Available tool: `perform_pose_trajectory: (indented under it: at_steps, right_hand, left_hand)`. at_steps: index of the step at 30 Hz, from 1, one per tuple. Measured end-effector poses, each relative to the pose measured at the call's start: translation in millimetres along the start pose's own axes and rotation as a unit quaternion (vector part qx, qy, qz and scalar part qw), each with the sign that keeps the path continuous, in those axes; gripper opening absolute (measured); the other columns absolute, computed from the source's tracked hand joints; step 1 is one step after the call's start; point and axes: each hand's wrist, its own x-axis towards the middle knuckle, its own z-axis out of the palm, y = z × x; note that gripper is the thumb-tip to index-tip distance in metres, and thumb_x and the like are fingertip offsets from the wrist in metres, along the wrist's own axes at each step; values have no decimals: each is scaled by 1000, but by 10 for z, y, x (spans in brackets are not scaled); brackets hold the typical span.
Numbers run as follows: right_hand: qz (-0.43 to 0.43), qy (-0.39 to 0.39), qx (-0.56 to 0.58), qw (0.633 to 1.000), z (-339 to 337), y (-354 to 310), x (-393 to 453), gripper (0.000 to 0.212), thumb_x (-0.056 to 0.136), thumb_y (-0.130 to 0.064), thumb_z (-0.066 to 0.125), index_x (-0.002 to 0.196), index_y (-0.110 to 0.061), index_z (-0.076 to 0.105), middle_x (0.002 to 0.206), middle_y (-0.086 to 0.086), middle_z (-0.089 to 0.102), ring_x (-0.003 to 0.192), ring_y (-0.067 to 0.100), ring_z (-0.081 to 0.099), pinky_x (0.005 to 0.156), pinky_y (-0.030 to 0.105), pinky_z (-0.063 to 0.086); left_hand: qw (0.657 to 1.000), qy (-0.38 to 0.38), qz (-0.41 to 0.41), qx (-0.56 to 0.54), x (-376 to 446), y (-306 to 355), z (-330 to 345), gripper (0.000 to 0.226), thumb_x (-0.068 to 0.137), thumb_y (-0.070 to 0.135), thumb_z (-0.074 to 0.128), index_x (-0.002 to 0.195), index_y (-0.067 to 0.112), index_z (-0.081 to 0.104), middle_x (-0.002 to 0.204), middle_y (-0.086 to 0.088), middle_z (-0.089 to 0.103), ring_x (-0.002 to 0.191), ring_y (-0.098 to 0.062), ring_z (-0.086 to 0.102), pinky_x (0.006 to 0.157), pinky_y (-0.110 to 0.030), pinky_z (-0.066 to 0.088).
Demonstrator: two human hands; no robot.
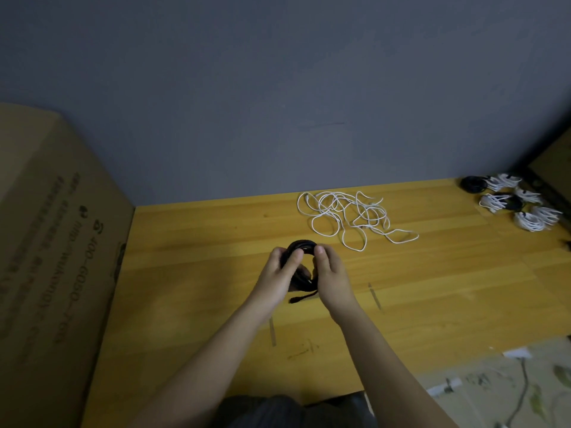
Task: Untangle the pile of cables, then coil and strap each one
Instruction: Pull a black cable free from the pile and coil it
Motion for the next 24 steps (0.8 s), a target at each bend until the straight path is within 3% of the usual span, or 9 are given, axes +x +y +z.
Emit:
perform_pose_trajectory:
  at_steps: [2,5,9,11,14,16,19,21,24]
  right_hand:
    - [-52,-44,-56,996,-115,-25,20,23,103,-19,38,104,-12,60,89,-8,61,83,3,56,73,19,41]
    - [-83,-133,-131,979,-174,-63,15,19,102,-21,41,101,-18,60,91,-7,63,87,5,58,74,18,43]
    - [-58,-64,-32,996,-74,-42,8,21,99,-30,48,109,-17,61,85,-8,64,77,-1,58,69,13,43]
    - [5,-39,19,999,-64,-29,12,38,95,-44,46,108,-13,63,81,-4,64,71,7,58,63,18,45]
    - [74,-52,15,996,-98,44,-19,54,89,-62,40,89,-13,62,65,-4,52,62,14,50,55,23,43]
    - [120,-53,101,986,-77,80,-30,51,90,-60,41,91,-13,60,73,3,54,71,22,56,63,26,49]
    - [146,-34,189,970,0,96,-10,46,98,-52,36,109,-16,62,98,3,69,93,18,68,79,32,55]
    - [129,-5,158,979,70,93,-13,45,99,-50,33,114,-15,57,100,3,68,94,15,67,83,31,54]
    - [49,72,42,995,127,100,-61,29,102,-37,32,112,-14,47,94,-7,57,85,6,57,69,10,41]
  left_hand:
    - [994,-89,-58,-32,12,79,-131,45,82,47,62,105,9,54,81,-4,72,82,-19,70,74,-37,58]
    - [981,-165,-97,13,5,208,-252,51,75,62,57,93,14,61,87,-8,72,86,-20,70,70,-33,57]
    - [986,-90,9,142,18,213,-196,47,83,70,41,67,31,62,74,4,71,73,-8,66,71,-22,47]
    - [987,-28,46,152,32,162,-184,44,90,63,40,75,28,62,72,7,71,70,-5,64,69,-15,45]
    - [985,46,75,146,43,98,-191,41,87,63,37,92,28,59,73,11,71,68,-2,63,61,-13,44]
    - [983,96,94,123,33,47,-143,40,90,59,36,91,25,58,73,11,70,69,-3,62,62,-14,43]
    - [984,124,98,82,-39,-50,26,37,94,50,35,87,19,55,75,9,65,69,5,58,62,-6,39]
    - [988,122,69,59,-98,-128,144,31,98,44,33,89,21,51,83,9,60,70,9,55,63,-4,38]
    - [994,87,15,68,-141,-188,205,32,101,45,23,90,25,46,95,4,51,87,-6,50,72,-14,38]
